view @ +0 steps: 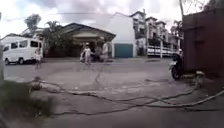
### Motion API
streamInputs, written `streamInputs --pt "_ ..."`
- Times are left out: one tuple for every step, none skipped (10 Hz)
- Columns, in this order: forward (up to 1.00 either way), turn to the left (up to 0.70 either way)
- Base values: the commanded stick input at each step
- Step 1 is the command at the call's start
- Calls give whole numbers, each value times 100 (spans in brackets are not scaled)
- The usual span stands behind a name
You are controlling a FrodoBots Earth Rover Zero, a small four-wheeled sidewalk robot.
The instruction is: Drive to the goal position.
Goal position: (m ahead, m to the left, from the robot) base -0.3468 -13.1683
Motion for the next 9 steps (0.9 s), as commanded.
streamInputs --pt "53 -23" --pt "70 -35" --pt "-1 -5" --pt "-12 0" --pt "-12 0" --pt "-12 0" --pt "-12 0" --pt "16 0" --pt "70 -10"
